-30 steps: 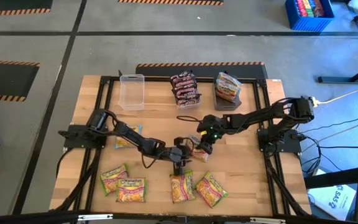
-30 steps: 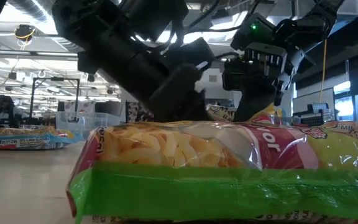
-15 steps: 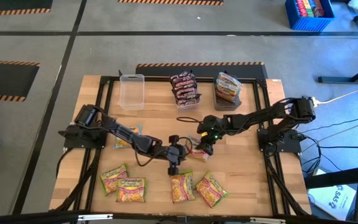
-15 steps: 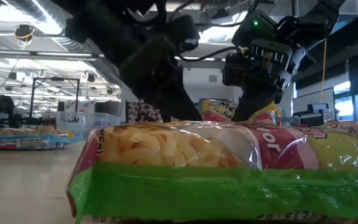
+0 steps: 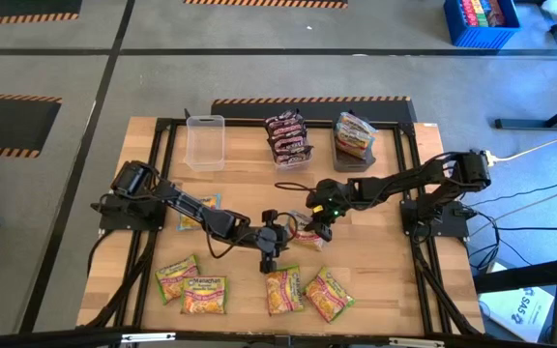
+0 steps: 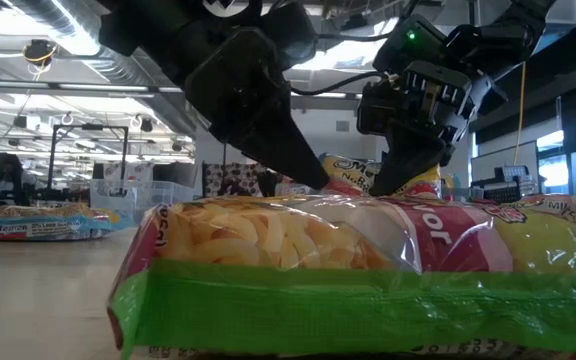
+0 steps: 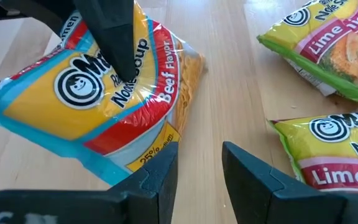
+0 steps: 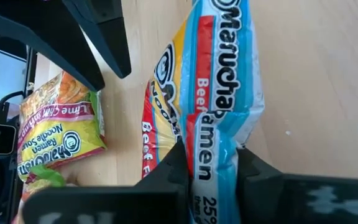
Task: Sort Maruchan noodles
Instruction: Put the blue noodle pack into the black bin
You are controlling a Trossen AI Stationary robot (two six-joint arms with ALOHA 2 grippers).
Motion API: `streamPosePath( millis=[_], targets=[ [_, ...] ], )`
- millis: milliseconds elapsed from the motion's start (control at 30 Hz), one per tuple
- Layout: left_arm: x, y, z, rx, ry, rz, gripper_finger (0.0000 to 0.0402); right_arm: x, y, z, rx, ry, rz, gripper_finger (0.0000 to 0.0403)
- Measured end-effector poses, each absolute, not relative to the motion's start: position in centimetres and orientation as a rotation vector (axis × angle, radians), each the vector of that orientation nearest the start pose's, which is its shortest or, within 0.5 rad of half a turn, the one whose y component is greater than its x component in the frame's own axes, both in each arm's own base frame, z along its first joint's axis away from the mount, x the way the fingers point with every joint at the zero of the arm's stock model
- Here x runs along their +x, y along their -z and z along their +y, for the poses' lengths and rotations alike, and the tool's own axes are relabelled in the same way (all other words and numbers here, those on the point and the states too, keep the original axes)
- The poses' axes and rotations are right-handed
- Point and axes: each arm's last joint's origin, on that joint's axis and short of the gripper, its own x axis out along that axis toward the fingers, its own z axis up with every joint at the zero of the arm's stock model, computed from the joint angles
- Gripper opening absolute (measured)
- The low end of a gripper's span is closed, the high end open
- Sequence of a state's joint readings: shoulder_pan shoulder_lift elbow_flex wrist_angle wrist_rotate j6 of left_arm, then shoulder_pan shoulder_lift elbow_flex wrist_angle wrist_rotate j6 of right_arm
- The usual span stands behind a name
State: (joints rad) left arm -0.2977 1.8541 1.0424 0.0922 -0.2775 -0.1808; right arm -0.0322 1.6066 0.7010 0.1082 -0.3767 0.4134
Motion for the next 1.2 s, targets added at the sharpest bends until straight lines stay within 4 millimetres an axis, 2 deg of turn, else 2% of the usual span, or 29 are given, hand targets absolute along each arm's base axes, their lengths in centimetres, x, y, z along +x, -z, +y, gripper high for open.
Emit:
streamPosePath(
  millis=[133,267,567,733,900,1033,1200],
  targets=[
    [36.3,-15.7,-10.3,0.03,-0.043,0.691,0.0119,29.1,-15.2,0.1,0.53,-0.167,0.834,0.0034],
    [36.3,-15.7,-10.3,0.028,-0.039,0.7,0.0119,28.0,-17.1,-0.5,0.502,-0.154,0.812,0.0033],
    [36.3,-15.7,-10.3,0.029,-0.039,0.7,0.0119,22.9,-22.2,-3.9,0.369,0.015,0.815,0.0041],
    [36.3,-15.7,-10.3,0.029,-0.039,0.7,0.0119,19.8,-26.1,-6.1,0.151,0.187,0.836,0.0042],
    [36.3,-15.7,-10.3,0.024,-0.041,0.698,0.0119,17.9,-29.2,-8.0,-0.099,0.322,0.851,0.0043],
    [36.3,-15.7,-10.3,0.01,-0.046,0.697,0.0119,17.0,-29.8,-10.0,-0.183,0.414,0.874,0.0044],
    [36.3,-15.7,-10.3,0.005,-0.048,0.697,0.0119,15.9,-28.6,-12.8,-0.164,0.484,0.939,0.0044]
  ],
)
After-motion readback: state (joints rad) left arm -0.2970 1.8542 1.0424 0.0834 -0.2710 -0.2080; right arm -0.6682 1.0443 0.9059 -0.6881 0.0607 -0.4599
